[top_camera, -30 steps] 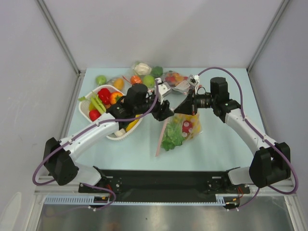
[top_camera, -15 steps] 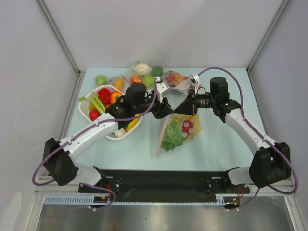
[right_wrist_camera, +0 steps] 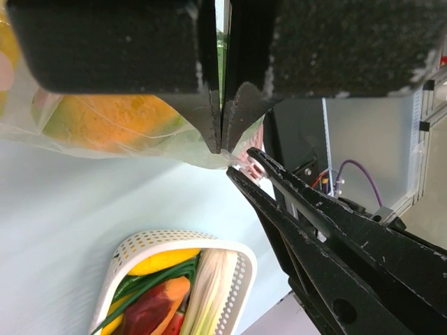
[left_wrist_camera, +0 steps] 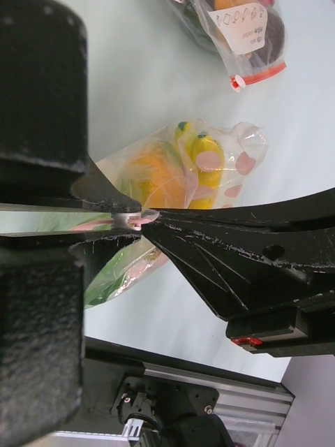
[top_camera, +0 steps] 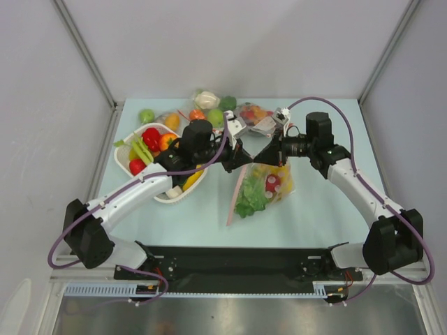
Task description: Open the zip-top bag and remove the fake food
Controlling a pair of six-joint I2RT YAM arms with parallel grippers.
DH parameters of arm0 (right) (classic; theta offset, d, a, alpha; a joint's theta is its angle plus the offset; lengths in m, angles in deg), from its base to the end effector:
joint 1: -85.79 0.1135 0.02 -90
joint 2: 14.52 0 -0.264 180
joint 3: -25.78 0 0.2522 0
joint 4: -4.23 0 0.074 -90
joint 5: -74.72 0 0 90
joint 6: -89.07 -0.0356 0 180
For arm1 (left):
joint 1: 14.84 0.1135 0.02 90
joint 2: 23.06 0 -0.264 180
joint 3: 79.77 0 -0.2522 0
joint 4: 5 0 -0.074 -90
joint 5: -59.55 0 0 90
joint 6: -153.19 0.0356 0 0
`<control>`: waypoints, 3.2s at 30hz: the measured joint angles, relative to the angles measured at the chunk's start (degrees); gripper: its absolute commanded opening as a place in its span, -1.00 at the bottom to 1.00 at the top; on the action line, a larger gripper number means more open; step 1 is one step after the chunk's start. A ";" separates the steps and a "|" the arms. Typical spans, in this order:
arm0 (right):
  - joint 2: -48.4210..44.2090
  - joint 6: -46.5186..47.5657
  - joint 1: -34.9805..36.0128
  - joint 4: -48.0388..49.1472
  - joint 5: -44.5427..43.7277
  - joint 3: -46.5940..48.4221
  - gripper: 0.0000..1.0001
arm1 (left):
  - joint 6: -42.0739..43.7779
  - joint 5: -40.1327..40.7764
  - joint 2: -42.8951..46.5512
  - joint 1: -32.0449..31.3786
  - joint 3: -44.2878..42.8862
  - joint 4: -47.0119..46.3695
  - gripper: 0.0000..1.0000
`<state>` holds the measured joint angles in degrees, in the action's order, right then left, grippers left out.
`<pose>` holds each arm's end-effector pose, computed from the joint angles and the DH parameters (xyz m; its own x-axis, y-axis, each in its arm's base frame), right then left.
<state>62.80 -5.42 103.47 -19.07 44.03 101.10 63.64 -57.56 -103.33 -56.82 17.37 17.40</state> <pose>0.2741 0.1195 0.3229 -0.4760 -0.1098 -0.8725 -0.8611 0.2596 0.4372 0.2321 -0.2306 0.3493 -0.2447 0.2296 -0.9420 0.9160 0.3731 -0.1470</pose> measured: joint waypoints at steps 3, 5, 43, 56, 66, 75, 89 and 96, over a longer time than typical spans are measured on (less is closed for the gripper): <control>-0.90 -0.68 0.11 0.59 -1.05 -0.02 -1.00 | 0.00 -0.20 0.00 0.00 0.00 -0.59 -0.99; -1.51 -1.46 0.11 1.49 -1.64 -0.24 -1.00 | 0.00 -0.26 0.00 0.02 0.00 -0.90 -0.99; -5.66 -11.04 -4.87 10.71 -7.02 -2.97 -1.00 | -0.98 -0.74 -0.26 0.02 5.92 -4.55 -0.99; -5.66 -13.33 -8.26 12.17 -11.08 -2.97 -1.00 | -3.48 -0.76 2.01 -0.57 12.46 -5.20 -1.00; -5.66 -14.47 -9.55 12.46 -14.01 -2.97 -1.00 | -4.68 -0.59 2.19 -1.90 15.02 -6.67 -0.99; -5.66 -14.86 -10.19 11.43 -17.42 -2.80 -1.00 | -5.57 1.64 2.45 -3.48 14.21 -5.77 -0.99; -14.78 -11.37 -8.26 -7.85 -33.57 3.69 0.27 | -8.02 6.10 2.67 -6.82 9.25 -4.24 -0.99; -14.32 -12.04 -1.44 -15.37 -39.82 10.25 0.29 | -8.02 6.56 2.67 -6.82 8.87 -4.17 -0.99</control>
<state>48.48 -17.47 102.02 -34.44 4.21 111.35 55.62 -51.00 -100.66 -63.64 26.25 13.23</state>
